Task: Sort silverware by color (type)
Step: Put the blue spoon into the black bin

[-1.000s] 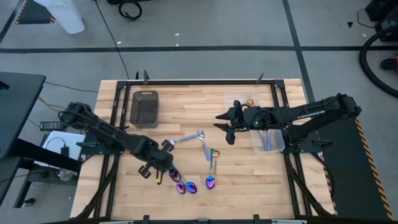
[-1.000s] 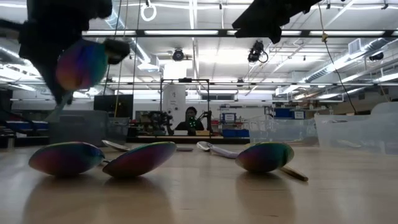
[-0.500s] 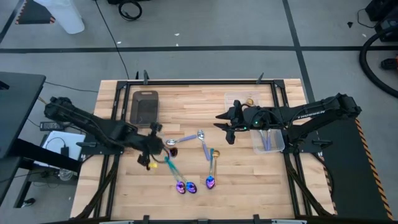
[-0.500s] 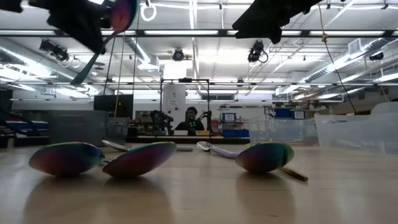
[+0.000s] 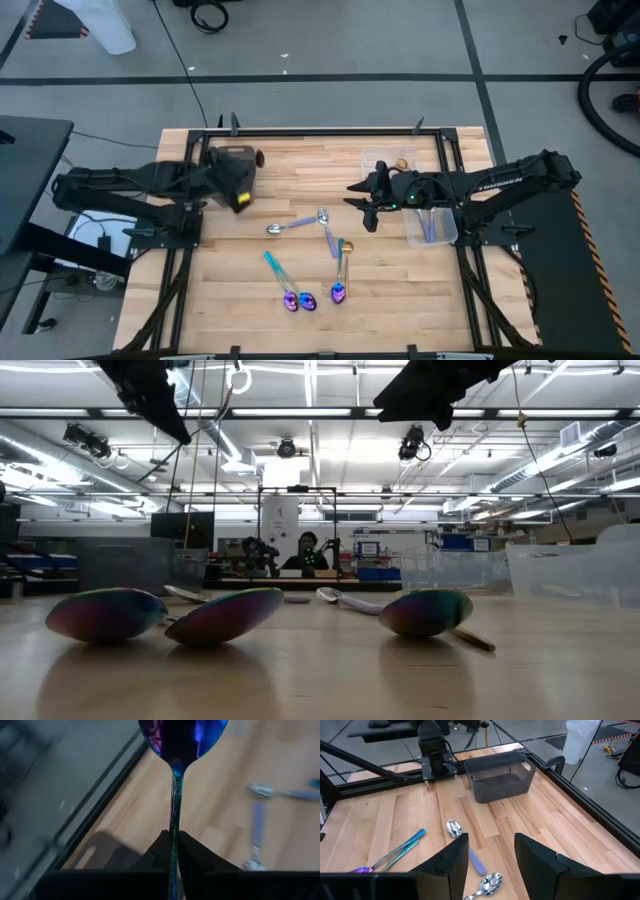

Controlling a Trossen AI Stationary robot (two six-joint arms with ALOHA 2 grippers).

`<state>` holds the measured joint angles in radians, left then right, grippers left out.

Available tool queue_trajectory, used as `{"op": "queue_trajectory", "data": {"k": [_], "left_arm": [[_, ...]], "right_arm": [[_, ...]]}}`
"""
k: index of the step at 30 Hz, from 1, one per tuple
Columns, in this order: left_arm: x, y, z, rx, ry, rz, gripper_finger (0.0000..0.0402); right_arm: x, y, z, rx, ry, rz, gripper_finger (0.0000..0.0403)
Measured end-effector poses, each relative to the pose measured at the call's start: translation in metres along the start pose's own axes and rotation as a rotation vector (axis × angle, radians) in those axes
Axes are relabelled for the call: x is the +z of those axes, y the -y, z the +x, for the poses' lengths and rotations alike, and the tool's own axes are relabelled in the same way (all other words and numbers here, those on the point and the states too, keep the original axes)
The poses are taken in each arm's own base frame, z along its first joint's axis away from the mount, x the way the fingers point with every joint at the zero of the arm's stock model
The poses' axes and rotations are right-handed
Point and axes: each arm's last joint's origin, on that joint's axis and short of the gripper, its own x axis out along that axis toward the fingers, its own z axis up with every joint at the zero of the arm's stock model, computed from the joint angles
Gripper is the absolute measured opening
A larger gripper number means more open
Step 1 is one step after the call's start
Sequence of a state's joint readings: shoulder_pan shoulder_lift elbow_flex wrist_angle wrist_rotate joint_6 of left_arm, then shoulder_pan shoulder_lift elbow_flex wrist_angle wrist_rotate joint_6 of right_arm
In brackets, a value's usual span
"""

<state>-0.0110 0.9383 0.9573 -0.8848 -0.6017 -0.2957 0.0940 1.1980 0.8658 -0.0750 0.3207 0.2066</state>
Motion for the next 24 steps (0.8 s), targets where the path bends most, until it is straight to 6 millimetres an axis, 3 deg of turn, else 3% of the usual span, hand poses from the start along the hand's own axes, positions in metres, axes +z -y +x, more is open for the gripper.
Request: {"op": "queue_trajectory", "data": {"k": [15,20,24], "left_arm": [[-0.005,-0.051,0.026,0.180,-0.183,-0.330,0.0027],[-0.007,-0.059,0.030,0.211,-0.200,-0.360,0.0028],[-0.022,-0.057,0.045,0.227,-0.235,-0.345,0.0028]], "right_arm": [[0.000,0.000,0.000,0.000,0.005,0.002,0.0168],[0.001,0.000,0.000,-0.001,0.006,-0.004,0.0168],[0.001,0.000,0.000,-0.002,0.007,-0.014,0.0168]]}}
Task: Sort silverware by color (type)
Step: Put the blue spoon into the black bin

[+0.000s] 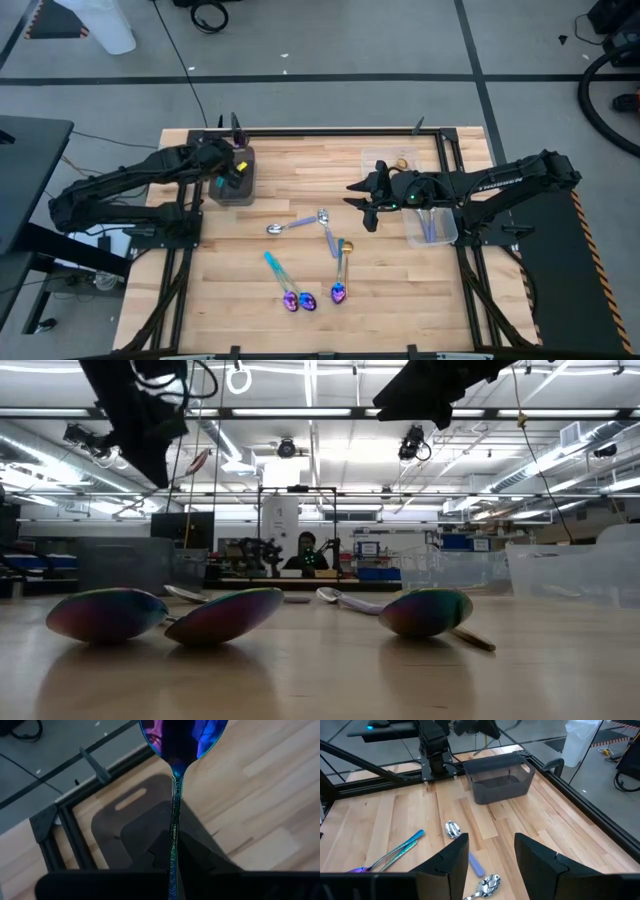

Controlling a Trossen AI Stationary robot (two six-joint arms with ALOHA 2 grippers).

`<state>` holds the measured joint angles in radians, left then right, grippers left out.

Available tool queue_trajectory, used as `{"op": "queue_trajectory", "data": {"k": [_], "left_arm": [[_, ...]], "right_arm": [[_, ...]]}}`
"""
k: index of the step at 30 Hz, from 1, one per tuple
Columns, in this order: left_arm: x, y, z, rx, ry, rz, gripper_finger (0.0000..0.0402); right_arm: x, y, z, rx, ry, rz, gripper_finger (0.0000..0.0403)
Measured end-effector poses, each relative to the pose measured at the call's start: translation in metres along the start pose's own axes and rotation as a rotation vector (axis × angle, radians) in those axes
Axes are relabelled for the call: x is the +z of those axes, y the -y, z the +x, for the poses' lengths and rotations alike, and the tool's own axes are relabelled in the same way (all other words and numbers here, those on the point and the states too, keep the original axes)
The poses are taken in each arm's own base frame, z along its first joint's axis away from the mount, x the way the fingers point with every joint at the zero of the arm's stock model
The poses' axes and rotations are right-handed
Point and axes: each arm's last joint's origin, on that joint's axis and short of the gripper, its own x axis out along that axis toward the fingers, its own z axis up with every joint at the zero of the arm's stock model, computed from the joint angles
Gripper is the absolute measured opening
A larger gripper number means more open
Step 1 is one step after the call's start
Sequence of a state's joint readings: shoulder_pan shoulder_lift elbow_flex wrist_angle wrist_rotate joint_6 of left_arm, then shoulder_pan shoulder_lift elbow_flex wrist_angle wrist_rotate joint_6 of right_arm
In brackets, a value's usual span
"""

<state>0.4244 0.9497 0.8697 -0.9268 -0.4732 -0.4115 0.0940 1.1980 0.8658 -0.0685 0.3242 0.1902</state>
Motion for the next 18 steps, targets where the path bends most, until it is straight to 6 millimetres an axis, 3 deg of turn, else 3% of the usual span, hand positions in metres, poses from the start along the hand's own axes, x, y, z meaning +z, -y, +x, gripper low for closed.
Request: {"op": "queue_trajectory", "data": {"k": [6,18], "left_arm": [[-0.016,0.000,0.026,0.024,-0.009,-0.013,0.0029],[-0.042,-0.010,0.057,-0.004,-0.142,-0.099,0.0029]], "right_arm": [[0.000,0.000,0.000,0.000,0.000,0.001,0.0169],[0.002,0.000,0.000,0.004,0.022,0.007,0.0169]]}}
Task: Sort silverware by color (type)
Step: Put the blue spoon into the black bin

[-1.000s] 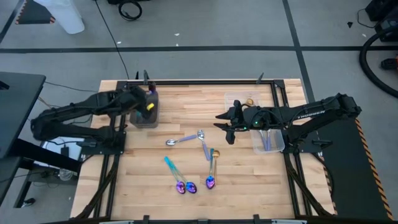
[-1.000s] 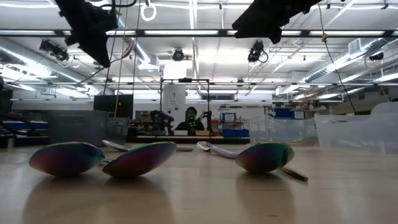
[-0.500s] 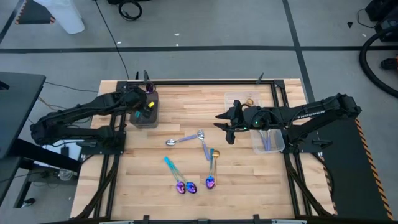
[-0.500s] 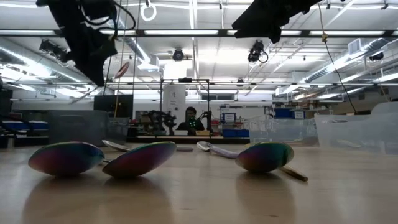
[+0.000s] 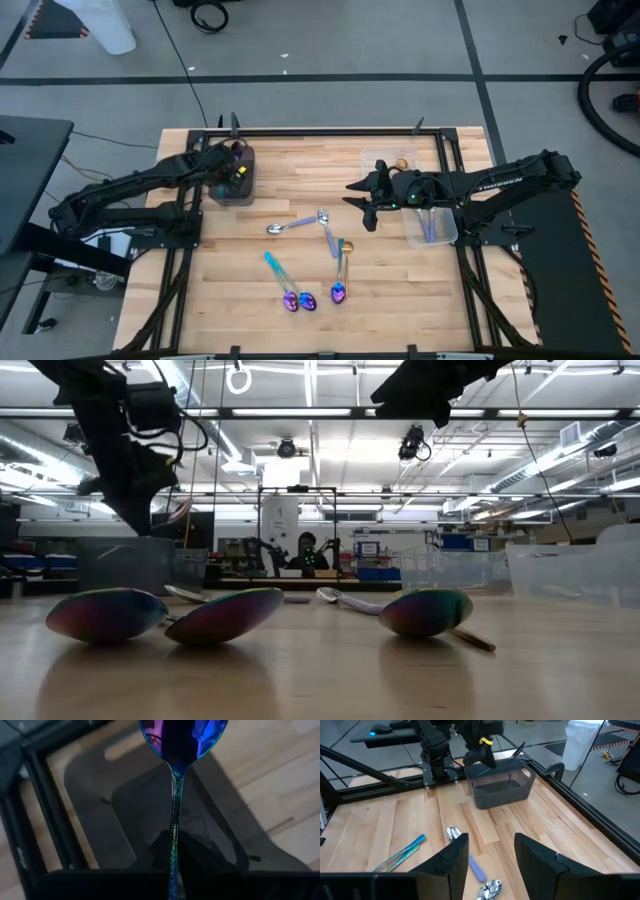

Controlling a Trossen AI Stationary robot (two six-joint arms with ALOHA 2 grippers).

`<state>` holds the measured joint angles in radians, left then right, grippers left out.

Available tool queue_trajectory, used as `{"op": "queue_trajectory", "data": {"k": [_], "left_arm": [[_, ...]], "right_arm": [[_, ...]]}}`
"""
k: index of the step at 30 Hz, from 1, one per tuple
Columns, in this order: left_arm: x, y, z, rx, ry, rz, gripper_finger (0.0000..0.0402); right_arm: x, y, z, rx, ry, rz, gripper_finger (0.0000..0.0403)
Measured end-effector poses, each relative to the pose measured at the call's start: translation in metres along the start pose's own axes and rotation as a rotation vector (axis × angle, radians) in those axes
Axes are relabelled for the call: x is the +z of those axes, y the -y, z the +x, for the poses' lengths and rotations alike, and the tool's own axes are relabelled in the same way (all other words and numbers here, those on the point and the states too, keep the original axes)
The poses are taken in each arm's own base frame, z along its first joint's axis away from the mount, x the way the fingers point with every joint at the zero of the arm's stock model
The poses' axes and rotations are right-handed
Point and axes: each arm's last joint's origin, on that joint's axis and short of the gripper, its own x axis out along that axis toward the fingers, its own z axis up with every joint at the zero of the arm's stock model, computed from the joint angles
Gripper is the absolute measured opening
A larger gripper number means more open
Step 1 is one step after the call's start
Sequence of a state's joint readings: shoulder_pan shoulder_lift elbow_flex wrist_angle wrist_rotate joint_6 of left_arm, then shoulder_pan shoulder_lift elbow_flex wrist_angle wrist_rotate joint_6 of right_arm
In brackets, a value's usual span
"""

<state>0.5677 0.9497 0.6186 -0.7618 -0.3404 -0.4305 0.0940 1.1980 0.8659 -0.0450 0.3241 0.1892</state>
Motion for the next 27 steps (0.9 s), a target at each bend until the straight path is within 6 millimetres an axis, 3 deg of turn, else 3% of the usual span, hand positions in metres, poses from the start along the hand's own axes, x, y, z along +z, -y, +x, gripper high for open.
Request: {"op": "queue_trajectory", "data": {"k": [6,27], "left_arm": [[-0.0068,-0.0044,0.0088,-0.002,-0.038,-0.048,0.0029],[-0.0070,-0.0041,0.0088,-0.012,-0.043,-0.046,0.0043]], "right_arm": [[0.0000,0.0000,0.0000,0.000,0.000,-0.005,0.0169],[-0.0001,-0.0004,-0.0001,0.005,-0.001,-0.008,0.0168]]}}
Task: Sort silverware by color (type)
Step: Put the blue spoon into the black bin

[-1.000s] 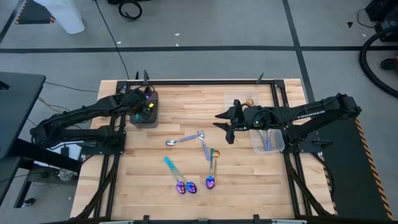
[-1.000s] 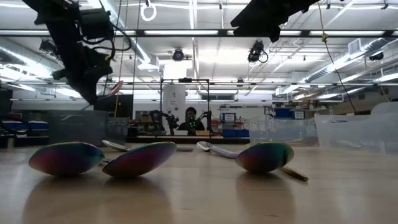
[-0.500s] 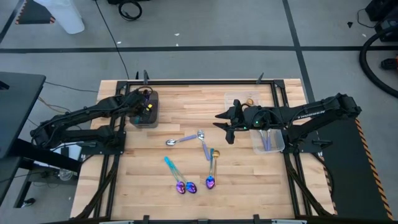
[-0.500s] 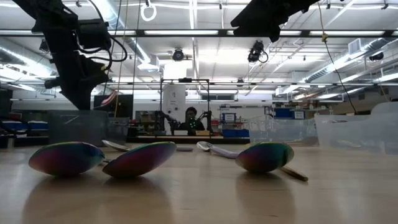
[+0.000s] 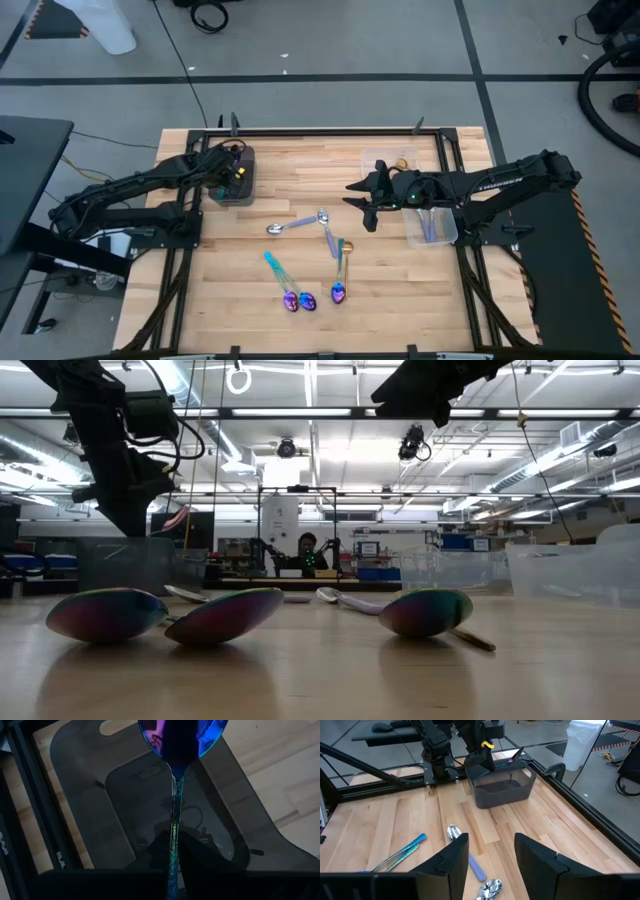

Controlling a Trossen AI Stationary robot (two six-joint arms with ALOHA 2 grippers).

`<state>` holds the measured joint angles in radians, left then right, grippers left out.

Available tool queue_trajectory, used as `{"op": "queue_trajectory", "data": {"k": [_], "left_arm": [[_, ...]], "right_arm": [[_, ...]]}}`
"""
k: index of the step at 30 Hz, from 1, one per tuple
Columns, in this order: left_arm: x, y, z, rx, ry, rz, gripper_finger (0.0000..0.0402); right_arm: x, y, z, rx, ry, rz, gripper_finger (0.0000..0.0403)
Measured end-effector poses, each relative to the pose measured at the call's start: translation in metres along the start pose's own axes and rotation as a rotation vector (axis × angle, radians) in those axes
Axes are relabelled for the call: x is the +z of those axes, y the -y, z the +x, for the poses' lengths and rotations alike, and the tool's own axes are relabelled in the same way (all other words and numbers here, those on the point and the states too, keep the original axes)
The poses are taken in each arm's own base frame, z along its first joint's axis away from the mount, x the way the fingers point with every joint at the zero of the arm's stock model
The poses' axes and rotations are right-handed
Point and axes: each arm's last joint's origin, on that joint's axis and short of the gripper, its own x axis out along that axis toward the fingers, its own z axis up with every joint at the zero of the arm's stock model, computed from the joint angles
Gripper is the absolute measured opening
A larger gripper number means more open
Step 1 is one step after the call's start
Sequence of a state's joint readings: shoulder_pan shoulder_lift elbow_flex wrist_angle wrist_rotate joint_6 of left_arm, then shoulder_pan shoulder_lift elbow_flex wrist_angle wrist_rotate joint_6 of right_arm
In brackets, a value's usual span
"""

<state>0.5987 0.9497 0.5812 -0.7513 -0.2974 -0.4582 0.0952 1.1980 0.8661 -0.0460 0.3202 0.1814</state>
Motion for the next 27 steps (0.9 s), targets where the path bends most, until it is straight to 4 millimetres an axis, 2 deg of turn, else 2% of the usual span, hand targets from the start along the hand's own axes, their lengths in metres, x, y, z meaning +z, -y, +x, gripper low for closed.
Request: {"op": "queue_trajectory", "data": {"k": [10,27], "left_arm": [[0.002,0.001,0.001,-0.003,0.013,0.020,0.0043],[0.003,0.014,0.039,0.081,-0.125,0.097,0.0043]], "right_arm": [[0.000,0.000,0.000,0.000,0.000,-0.001,0.0168],[0.000,0.000,0.000,0.002,0.004,0.001,0.0168]]}}
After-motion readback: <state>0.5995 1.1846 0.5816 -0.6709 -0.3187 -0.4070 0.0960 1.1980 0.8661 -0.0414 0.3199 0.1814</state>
